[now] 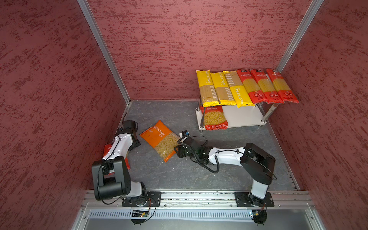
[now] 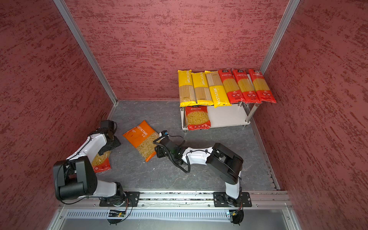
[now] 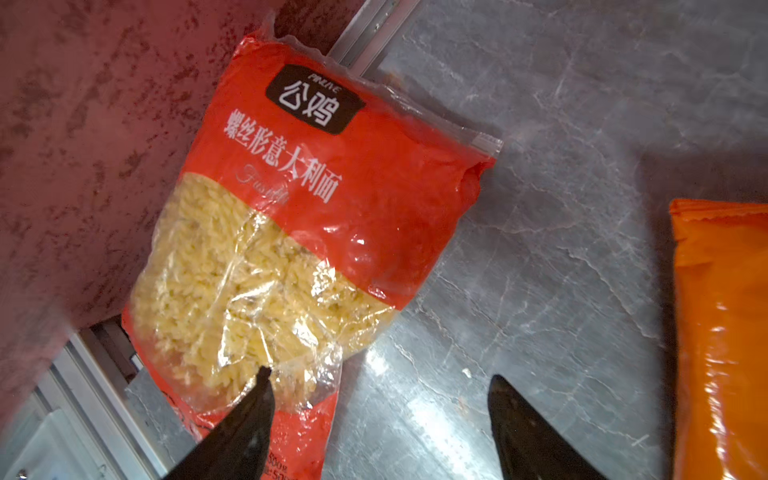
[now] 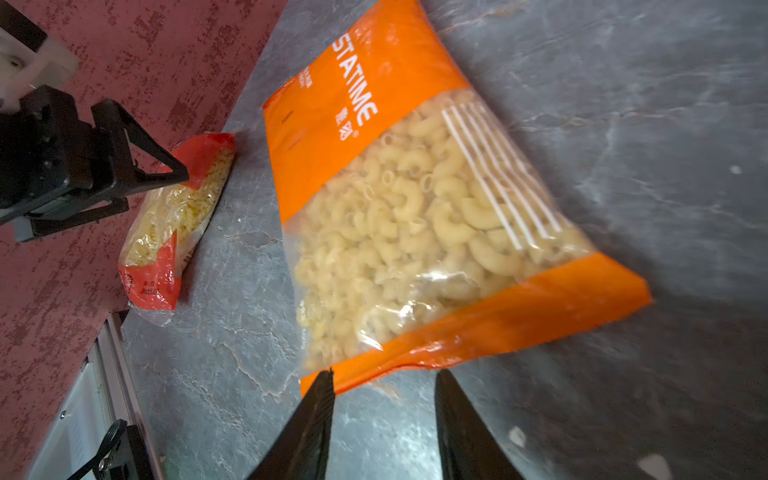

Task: Place and organize the pasta boxes and bags onto the shelf
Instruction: 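Grasp the second red fusilli bag's edge with the left gripper and lift, then swing the held fusilli bag toward the right gripper over the orange bag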

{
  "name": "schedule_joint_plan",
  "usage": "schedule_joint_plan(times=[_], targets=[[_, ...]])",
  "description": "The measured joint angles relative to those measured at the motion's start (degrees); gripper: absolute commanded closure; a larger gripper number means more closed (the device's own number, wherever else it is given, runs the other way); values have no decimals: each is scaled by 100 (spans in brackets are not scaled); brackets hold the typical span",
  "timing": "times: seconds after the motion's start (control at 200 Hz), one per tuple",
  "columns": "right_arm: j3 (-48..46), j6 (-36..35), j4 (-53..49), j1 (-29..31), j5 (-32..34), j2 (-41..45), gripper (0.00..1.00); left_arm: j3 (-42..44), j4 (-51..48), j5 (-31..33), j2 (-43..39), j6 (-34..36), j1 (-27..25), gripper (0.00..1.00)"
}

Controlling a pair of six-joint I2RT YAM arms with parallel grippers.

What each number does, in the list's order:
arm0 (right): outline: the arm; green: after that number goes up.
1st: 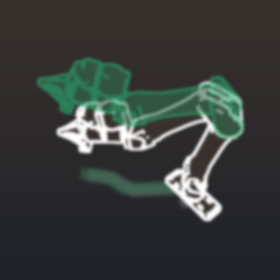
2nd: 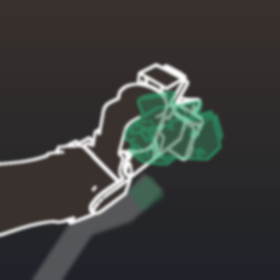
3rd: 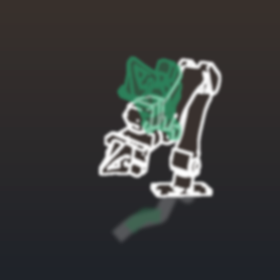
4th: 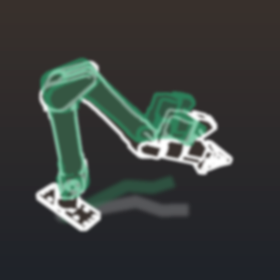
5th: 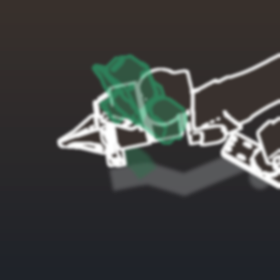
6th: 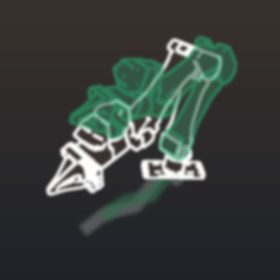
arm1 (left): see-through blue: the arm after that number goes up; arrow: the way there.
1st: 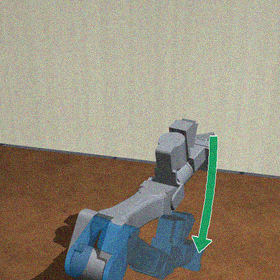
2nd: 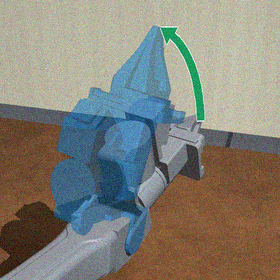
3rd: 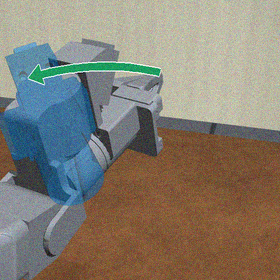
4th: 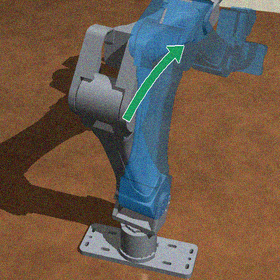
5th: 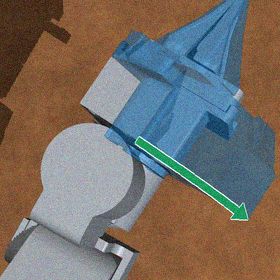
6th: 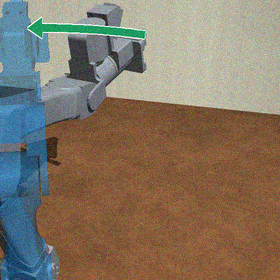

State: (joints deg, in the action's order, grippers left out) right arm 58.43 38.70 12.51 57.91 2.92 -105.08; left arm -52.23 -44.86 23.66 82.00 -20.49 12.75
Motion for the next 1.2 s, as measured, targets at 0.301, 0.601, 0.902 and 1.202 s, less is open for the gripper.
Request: schedule_joint_plan(times=[0.301,0.601,0.902,1.202], targets=[[-726,-39,234,-356,31,894,58,-225,-13,219,1084,616,116,21],[-778,-94,321,-463,31,951,58,-505,68,413,1552,942,400,52],[-793,35,422,-468,31,951,58,-573,72,586,1572,1119,393,87],[-802,52,417,-468,31,951,57,-531,-26,686,1200,1110,111,100]])
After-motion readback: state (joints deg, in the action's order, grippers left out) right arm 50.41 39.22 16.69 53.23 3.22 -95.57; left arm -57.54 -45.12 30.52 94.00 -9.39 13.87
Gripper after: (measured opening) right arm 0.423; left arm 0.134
